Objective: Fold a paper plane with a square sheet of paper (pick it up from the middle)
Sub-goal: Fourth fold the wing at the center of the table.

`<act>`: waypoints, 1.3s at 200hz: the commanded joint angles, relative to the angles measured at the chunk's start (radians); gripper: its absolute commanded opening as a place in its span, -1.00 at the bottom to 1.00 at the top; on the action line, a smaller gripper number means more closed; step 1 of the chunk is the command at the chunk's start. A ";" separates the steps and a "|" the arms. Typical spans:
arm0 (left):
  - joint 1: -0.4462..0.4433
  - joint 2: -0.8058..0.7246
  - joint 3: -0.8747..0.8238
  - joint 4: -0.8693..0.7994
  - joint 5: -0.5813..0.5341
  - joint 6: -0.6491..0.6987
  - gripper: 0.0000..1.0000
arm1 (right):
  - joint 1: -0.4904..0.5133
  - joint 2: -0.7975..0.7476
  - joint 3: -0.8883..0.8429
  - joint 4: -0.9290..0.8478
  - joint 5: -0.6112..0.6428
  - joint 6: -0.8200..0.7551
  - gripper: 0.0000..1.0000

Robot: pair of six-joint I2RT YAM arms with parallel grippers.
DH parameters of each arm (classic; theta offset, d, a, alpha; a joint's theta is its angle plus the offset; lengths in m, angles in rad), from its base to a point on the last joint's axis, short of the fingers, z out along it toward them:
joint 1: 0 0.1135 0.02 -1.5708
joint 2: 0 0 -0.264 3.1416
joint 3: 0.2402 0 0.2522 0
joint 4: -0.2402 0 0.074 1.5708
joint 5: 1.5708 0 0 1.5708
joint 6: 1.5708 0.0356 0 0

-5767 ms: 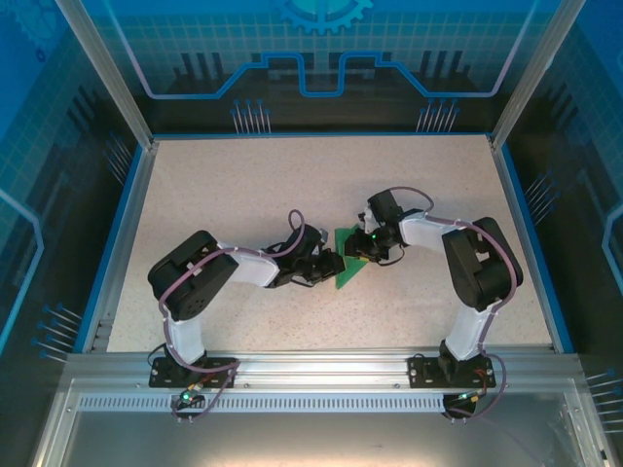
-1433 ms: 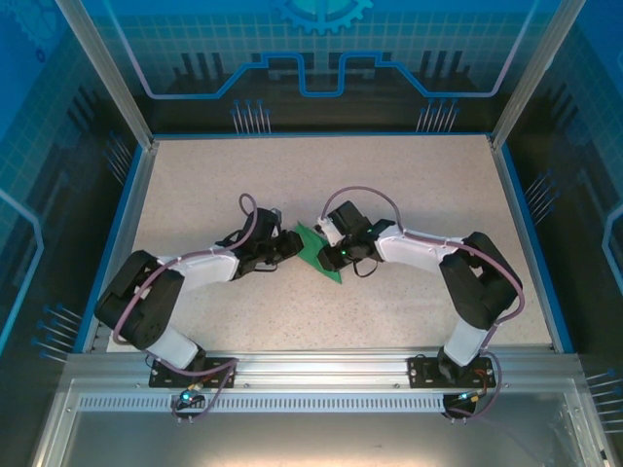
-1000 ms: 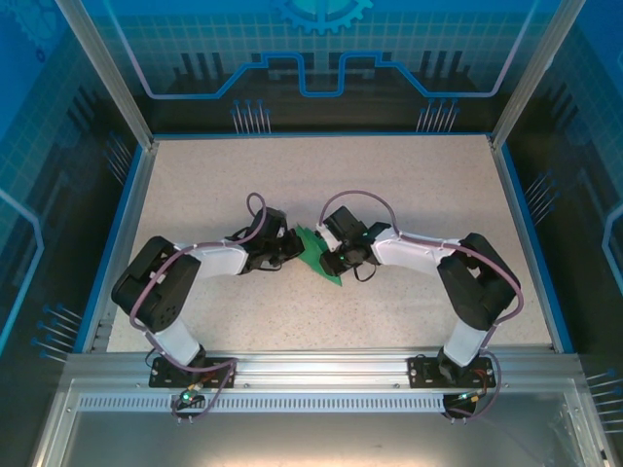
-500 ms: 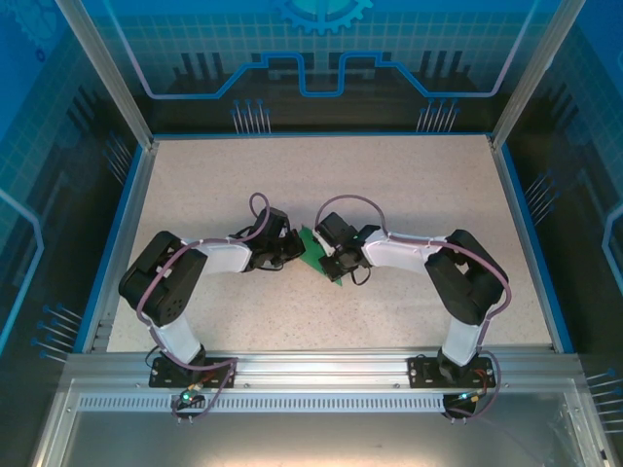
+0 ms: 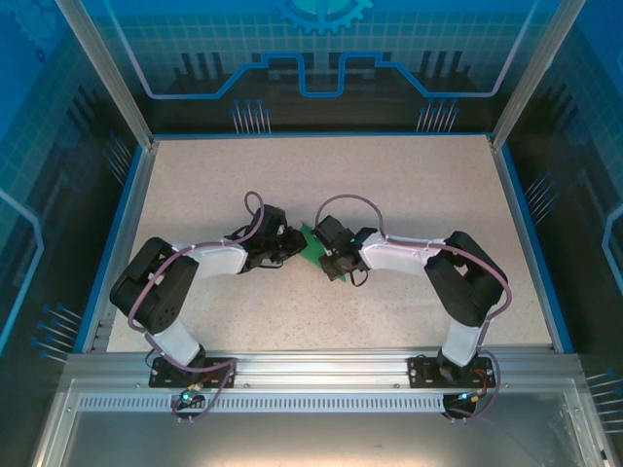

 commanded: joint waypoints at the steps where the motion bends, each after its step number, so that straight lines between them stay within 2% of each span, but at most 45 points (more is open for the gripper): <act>1: 0.005 -0.023 -0.017 -0.001 0.016 -0.030 -0.57 | 0.007 -0.060 -0.009 0.013 -0.100 0.023 -0.70; 26: 0.005 -0.014 -0.025 -0.004 0.021 -0.037 -0.68 | -0.029 -0.117 -0.036 0.054 -0.226 0.048 -0.57; 45: -0.002 -0.023 -0.037 0.009 0.032 -0.043 -0.69 | -0.062 -0.141 -0.057 0.075 -0.287 0.059 -0.53; 103: -0.064 -0.080 -0.077 0.017 0.043 -0.076 -0.69 | -0.121 -0.155 -0.085 0.114 -0.361 0.092 -0.49; 155: -0.130 -0.161 -0.122 -0.007 0.025 -0.119 -0.73 | -0.241 -0.250 -0.173 0.191 -0.467 0.170 -0.40; 195: -0.194 -0.138 -0.109 0.004 0.003 -0.145 -0.80 | -0.286 -0.166 -0.120 0.156 -0.510 0.169 -0.43; 236: -0.203 -0.047 -0.070 0.001 -0.043 -0.143 -0.92 | -0.286 0.003 0.035 0.087 -0.548 0.151 -0.65; 260: -0.202 -0.019 -0.048 -0.001 -0.070 -0.123 -0.96 | -0.287 0.071 0.080 0.066 -0.550 0.147 -0.70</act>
